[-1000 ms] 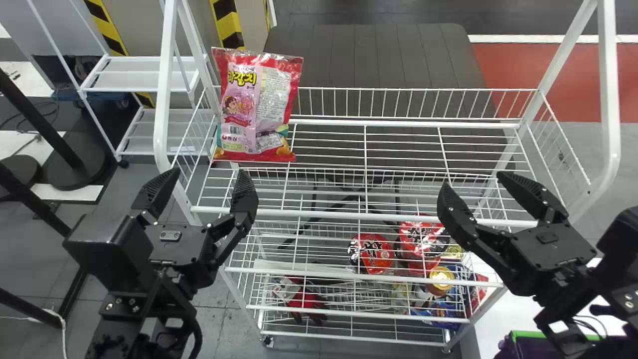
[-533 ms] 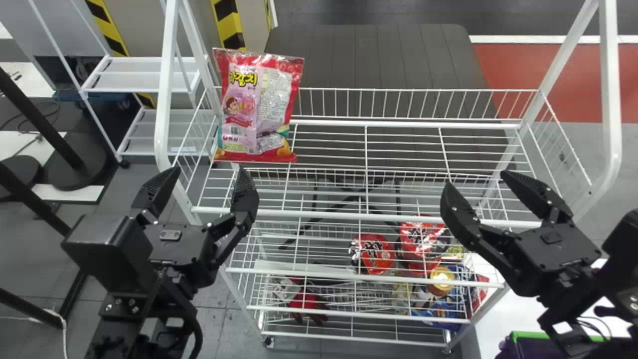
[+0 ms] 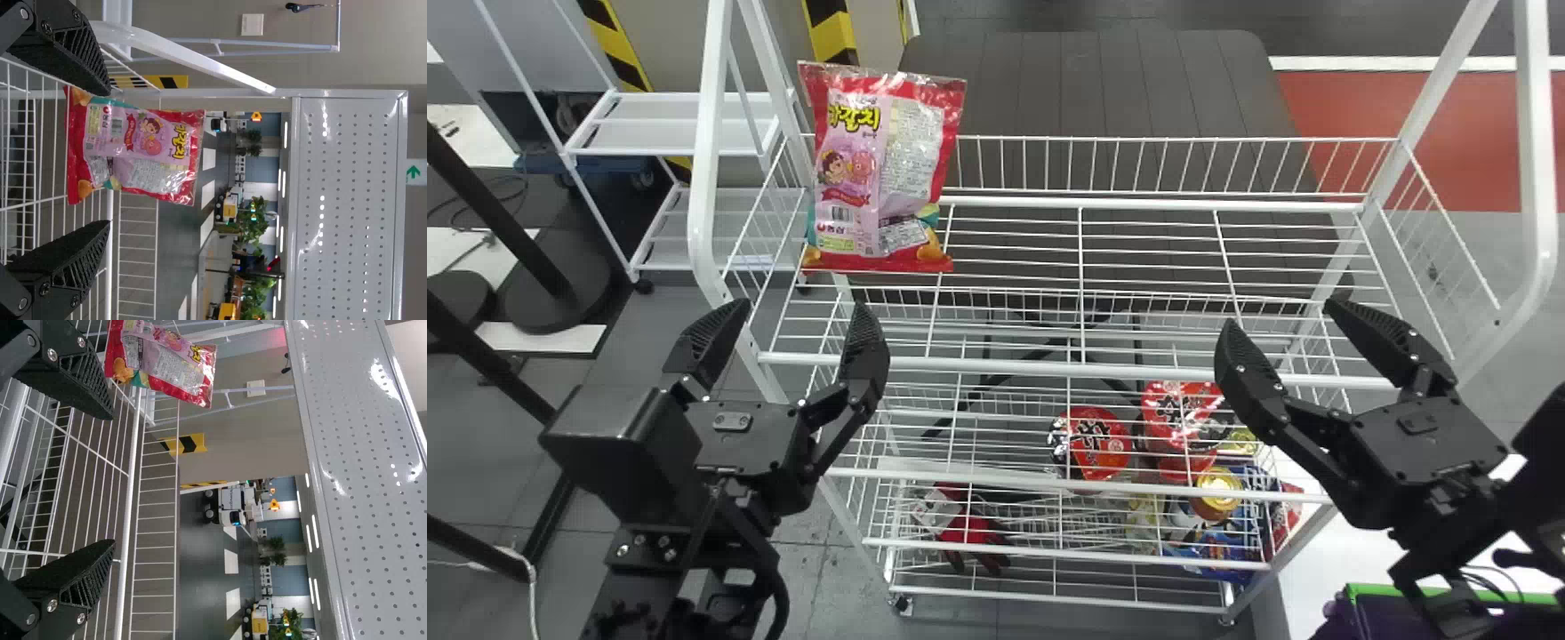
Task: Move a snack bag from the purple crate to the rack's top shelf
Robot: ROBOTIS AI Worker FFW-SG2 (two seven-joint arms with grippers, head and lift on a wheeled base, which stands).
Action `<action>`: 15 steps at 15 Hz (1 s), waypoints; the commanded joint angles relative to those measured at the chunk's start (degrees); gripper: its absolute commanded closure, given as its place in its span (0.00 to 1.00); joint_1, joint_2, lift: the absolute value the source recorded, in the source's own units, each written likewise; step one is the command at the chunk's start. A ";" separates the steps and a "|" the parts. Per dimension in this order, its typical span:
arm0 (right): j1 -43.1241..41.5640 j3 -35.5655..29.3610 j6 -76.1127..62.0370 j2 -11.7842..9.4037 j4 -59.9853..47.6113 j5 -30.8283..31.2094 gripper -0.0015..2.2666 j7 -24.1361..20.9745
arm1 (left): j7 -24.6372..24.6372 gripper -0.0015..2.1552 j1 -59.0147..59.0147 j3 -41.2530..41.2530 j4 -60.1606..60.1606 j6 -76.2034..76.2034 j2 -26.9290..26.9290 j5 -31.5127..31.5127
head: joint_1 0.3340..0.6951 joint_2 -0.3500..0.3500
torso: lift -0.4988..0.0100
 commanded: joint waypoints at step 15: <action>2.28 0.09 0.53 0.00 -2.91 1.67 0.07 -0.03 | 0.35 0.06 0.27 -0.52 1.50 -5.80 0.09 -0.01 | 1.00 0.58 | 0.78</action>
